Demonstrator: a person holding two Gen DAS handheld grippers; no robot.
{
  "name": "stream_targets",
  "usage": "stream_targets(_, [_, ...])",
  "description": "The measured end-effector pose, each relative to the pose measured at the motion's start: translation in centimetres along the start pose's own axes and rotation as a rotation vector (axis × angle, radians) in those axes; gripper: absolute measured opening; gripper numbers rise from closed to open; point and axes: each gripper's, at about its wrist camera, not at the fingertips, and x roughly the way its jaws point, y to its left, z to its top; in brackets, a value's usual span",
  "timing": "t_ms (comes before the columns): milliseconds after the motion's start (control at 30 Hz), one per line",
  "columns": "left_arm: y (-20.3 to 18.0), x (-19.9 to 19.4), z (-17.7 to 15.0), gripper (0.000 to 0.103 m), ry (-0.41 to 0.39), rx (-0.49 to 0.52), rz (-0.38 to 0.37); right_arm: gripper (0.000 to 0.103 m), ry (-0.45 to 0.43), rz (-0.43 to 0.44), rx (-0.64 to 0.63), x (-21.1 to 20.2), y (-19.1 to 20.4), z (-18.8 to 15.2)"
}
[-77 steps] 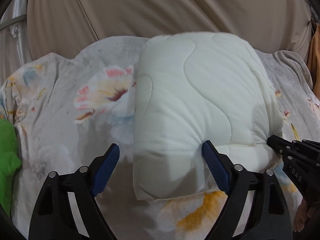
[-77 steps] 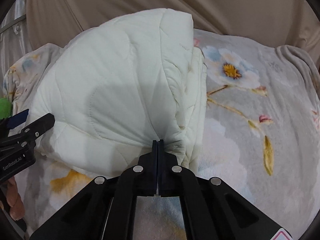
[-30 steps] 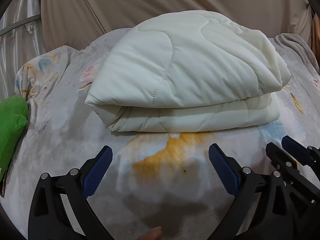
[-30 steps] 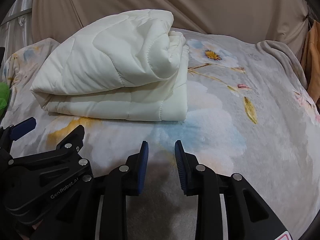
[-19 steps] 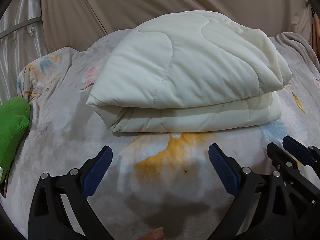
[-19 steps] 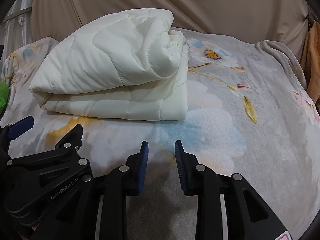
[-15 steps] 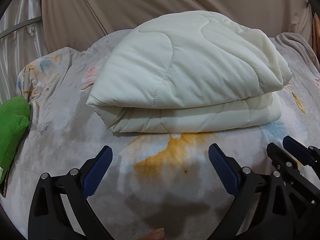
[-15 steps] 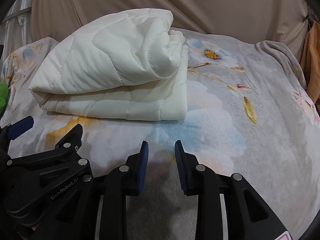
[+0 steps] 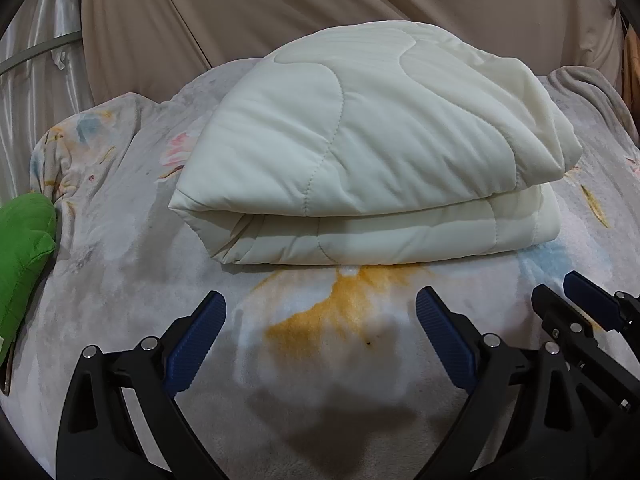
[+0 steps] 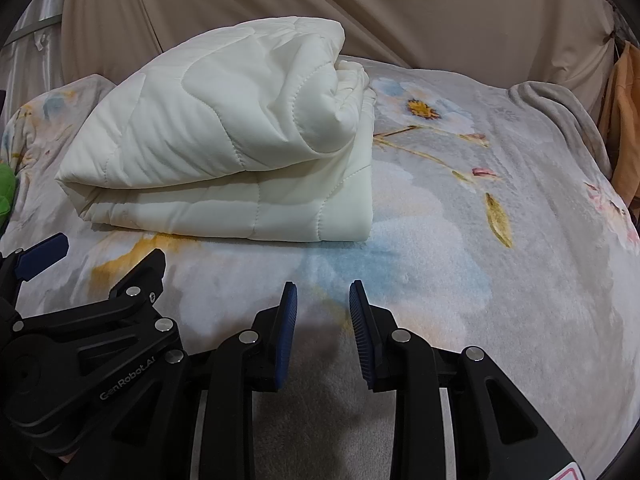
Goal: Fold large clothes
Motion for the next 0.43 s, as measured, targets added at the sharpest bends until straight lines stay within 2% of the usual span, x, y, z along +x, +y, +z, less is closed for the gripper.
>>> stream_targets(433, [-0.31,-0.10,-0.01,0.090,-0.008,0.005,0.005,0.028,0.000,-0.012,-0.005,-0.06,0.32,-0.01])
